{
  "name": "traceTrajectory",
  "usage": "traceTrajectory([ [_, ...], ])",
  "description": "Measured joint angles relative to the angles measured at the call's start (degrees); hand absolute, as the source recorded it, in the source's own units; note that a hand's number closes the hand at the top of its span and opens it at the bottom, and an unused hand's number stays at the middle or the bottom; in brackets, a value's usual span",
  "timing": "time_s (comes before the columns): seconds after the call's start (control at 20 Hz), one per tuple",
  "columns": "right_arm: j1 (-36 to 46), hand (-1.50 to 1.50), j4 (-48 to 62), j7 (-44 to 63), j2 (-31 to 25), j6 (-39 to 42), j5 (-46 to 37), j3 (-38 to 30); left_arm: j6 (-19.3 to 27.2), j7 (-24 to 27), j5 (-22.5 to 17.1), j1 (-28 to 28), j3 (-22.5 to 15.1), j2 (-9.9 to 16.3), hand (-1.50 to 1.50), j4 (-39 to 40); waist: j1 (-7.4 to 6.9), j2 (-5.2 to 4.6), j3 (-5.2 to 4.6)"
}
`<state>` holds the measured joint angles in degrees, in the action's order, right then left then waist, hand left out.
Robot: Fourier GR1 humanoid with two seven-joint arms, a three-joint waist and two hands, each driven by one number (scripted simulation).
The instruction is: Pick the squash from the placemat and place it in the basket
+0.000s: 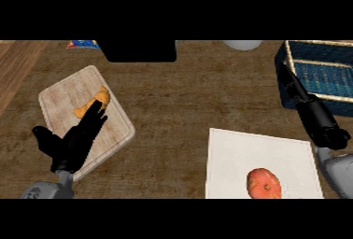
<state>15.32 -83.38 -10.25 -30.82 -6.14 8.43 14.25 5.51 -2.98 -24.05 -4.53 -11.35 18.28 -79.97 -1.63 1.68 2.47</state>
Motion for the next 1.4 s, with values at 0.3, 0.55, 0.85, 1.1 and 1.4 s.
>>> traceTrajectory([
  [0.3,5.3,1.5,-1.5,-4.9,4.6,15.4,13.8,-0.2,2.4,-1.4,3.8,-3.7,2.1,4.9,0.0,-0.8,-1.36,-1.75,-1.53],
  [0.55,8.0,-1.5,-10.0,-16.6,2.0,27.4,5.4,9.2,2.8,-3.0,4.9,-5.2,3.2,7.1,0.0,0.6,-0.51,-1.56,-2.03],
  [0.85,-4.6,-1.5,-25.7,-22.0,2.4,23.9,-5.7,17.6,2.7,-4.0,5.3,-5.9,5.7,8.5,0.0,2.8,2.1,-1.39,-2.36],
  [1.1,-8.0,-1.5,-39.1,-8.3,-3.6,25.1,-5.4,16.3,2.7,-5.2,5.9,-6.1,6.4,8.9,0.0,2.1,2.68,-1.3,-2.53],
  [1.4,-2.6,-1.5,-46.1,6.4,-14.6,26.9,-9.2,6.6,2.9,-5.5,6.3,-5.6,6.6,8.9,0.0,1.9,3.11,-1.04,-2.73],
])
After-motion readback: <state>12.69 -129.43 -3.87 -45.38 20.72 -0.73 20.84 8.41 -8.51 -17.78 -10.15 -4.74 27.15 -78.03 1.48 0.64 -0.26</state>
